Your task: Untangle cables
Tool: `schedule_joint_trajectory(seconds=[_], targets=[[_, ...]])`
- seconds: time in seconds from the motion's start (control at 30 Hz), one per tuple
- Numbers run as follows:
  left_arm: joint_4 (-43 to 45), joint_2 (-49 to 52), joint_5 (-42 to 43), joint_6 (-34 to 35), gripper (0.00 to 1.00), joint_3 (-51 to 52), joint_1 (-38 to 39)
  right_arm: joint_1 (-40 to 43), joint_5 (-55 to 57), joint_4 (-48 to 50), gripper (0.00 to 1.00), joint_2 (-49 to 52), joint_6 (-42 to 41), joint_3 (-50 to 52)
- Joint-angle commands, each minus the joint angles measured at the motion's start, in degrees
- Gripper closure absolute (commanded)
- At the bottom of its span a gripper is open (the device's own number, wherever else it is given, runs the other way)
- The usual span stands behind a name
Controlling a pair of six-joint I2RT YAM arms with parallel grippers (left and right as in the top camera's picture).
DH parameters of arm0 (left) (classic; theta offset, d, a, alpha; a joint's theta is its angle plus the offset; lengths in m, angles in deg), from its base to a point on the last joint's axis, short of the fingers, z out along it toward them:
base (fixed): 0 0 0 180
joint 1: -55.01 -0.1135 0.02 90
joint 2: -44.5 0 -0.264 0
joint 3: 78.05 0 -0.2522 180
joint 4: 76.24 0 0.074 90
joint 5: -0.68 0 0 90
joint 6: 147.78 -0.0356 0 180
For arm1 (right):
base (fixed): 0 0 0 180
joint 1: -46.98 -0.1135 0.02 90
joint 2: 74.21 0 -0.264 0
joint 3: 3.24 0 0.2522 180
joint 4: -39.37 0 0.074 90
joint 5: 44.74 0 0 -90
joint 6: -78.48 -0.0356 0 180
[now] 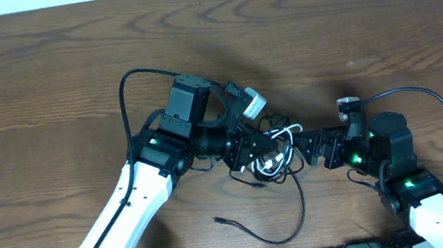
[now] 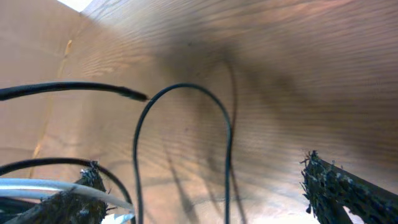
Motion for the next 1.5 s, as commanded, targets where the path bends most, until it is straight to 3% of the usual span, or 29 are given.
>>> schedule_joint_trajectory(seconds=[0.0,0.27,1.0,1.47], targets=[[0.52,0.04,-0.31,-0.81,0.85,-1.14,0.11,0.22,-5.68,-0.57,0.01,-0.15,0.31,-0.66],[1.55,0.04,-0.33,-0.81,0.85,-1.14,0.11,0.20,-14.21,-0.81,0.01,-0.15,3.02,-0.66],[7.63,0.04,-0.31,-0.79,0.86,-1.14,-0.26,0.28,-16.04,-7.26,0.01,-0.63,3.58,-0.66],[7.63,0.04,-0.31,-0.79,0.86,-1.14,-0.26,0.28,-21.88,-6.25,0.01,-1.22,-4.81,-0.66]])
